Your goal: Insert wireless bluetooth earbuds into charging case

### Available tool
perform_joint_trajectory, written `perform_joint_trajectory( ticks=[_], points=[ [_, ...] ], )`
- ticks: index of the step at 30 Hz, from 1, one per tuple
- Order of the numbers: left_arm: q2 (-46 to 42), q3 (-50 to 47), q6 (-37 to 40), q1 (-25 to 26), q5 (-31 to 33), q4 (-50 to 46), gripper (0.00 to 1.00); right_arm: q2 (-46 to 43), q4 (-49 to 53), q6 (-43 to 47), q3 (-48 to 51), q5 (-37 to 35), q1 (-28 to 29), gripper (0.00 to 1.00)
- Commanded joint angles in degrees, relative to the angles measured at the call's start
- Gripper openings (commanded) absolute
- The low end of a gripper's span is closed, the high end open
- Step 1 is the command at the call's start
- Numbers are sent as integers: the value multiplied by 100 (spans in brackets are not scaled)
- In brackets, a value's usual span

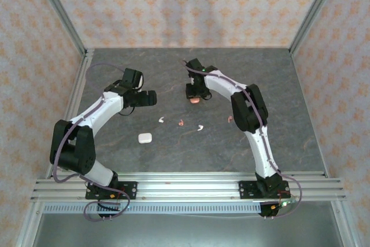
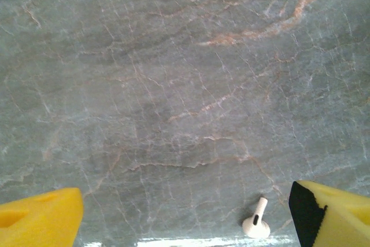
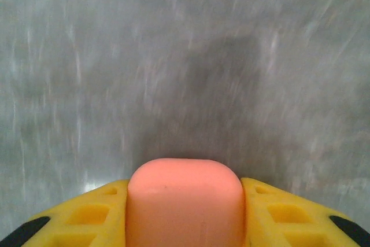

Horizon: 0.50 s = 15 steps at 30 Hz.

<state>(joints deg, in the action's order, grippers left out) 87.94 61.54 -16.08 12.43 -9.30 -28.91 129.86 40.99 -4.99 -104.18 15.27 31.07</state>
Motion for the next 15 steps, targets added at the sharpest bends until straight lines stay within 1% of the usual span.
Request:
perform_joint_trajectory(
  ticks=[1, 3, 5, 6, 8, 9, 11, 15],
  points=[
    [-146, -173, -274, 165, -51, 30, 93, -484, 222, 966, 505, 631, 61, 36],
    [-155, -245, -350, 273, -41, 63, 92, -541, 441, 1362, 639, 771, 62, 35],
    [-157, -274, -386, 360, -12, 70, 92, -500, 736, 1655, 599, 786, 71, 36],
    [-148, -283, -398, 402, 5, 57, 93, -467, 905, 1777, 546, 782, 69, 39],
    [-146, -259, -389, 460, 36, 19, 92, -475, 1065, 1848, 472, 679, 58, 53],
    [-146, -235, -370, 471, 47, -15, 93, -532, 1056, 1824, 479, 631, 57, 57],
    [-163, -205, -331, 489, 49, -73, 93, -701, 907, 1586, 519, 567, 33, 60],
    [-181, -113, -168, 489, 25, -196, 93, -1102, 507, 944, 762, 601, -48, 65]
  ],
)
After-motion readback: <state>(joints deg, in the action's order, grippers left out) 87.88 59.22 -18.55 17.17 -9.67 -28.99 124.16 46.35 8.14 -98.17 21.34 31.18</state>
